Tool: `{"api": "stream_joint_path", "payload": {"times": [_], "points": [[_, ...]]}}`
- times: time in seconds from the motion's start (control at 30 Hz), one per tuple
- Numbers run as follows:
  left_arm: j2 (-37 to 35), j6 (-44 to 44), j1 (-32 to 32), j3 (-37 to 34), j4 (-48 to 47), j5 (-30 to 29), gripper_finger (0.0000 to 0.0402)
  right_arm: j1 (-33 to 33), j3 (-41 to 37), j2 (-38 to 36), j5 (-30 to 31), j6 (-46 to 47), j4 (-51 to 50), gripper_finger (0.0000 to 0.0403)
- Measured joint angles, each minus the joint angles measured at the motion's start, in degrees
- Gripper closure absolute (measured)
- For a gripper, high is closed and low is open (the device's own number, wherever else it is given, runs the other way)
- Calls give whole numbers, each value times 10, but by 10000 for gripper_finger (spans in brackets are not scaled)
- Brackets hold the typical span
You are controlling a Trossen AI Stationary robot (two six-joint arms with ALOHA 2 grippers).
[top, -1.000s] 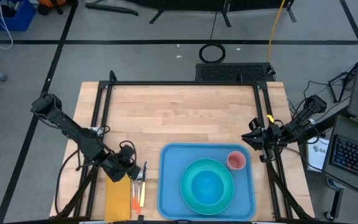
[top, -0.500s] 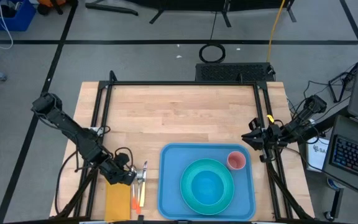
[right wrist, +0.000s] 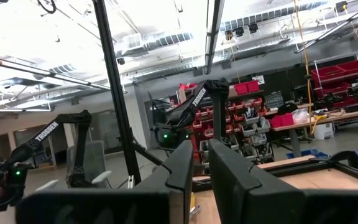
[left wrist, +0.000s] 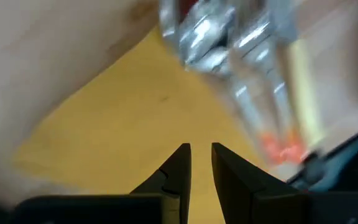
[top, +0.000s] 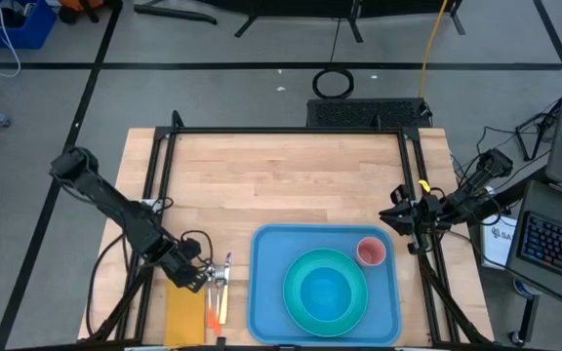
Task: Set up tray
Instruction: Put the yellow napkin on the blue serving tray to the left of the light blue plate
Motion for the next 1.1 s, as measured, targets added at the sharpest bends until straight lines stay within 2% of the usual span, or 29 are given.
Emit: {"api": "stream_joint_path", "payload": {"times": [0.2, 0.3, 0.43, 0.67, 0.77, 1.0, 1.1], "points": [[-22, 65, 22, 0, -92, 5, 335, 0, 0, 0, 0, 0, 0, 359], [-25, 95, 30, -1, -130, -21, 334, 0, 0, 0, 0, 0, 0, 360], [-25, 157, 35, -1, -127, -31, 334, 0, 0, 0, 0, 0, 0, 359], [-24, 215, 57, -1, -121, -47, 328, 0, 0, 0, 0, 0, 0, 360], [-24, 233, 64, -1, -115, -51, 301, 0, 0, 0, 0, 0, 0, 360], [-23, 217, 55, -18, -113, -27, 201, 0, 0, 0, 0, 0, 0, 360], [-20, 213, 48, -35, -99, -16, 175, 0, 0, 0, 0, 0, 0, 360]]}}
